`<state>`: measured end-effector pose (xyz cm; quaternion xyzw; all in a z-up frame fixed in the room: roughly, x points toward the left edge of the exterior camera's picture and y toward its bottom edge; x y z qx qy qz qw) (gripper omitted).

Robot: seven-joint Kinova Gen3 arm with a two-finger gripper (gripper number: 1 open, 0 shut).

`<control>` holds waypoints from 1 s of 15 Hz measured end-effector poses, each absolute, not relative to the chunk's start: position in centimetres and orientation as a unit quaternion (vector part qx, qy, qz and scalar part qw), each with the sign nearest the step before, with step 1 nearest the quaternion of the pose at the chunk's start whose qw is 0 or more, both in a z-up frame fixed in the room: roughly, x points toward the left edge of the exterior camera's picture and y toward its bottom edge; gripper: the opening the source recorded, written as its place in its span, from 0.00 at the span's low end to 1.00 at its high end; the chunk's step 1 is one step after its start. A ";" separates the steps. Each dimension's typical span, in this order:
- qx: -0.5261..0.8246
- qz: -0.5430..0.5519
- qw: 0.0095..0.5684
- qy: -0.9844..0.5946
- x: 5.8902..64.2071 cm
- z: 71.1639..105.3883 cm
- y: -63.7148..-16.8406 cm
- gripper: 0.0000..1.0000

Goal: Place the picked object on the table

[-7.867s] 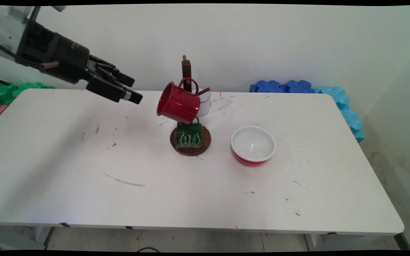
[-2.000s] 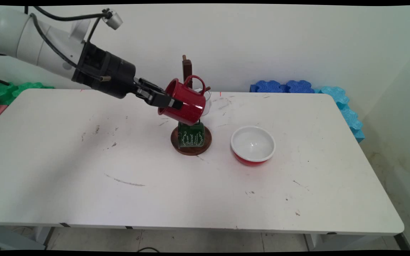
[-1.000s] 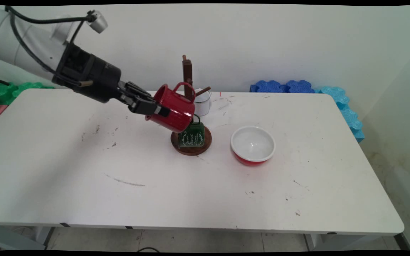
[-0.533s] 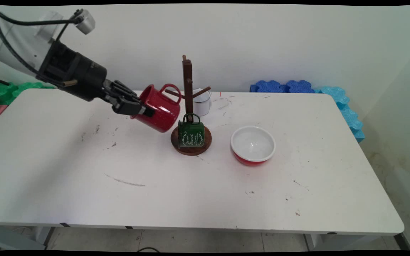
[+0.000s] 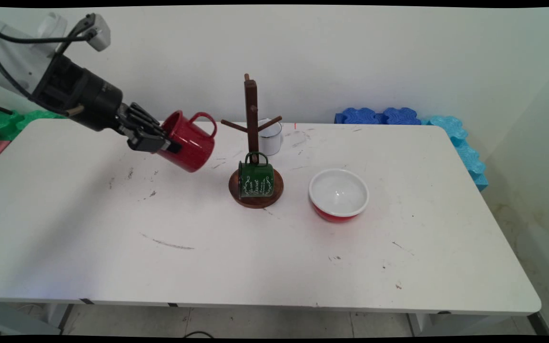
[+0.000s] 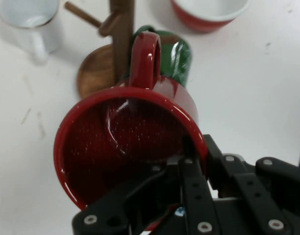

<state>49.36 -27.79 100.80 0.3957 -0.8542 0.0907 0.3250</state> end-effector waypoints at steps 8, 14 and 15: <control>0.367 0.123 0.269 -0.882 52.2 99.6 -28.9 0.00; 0.330 0.141 0.227 -0.905 53.7 98.0 -30.1 0.00; 0.325 0.142 0.223 -0.908 53.8 97.8 -30.2 0.00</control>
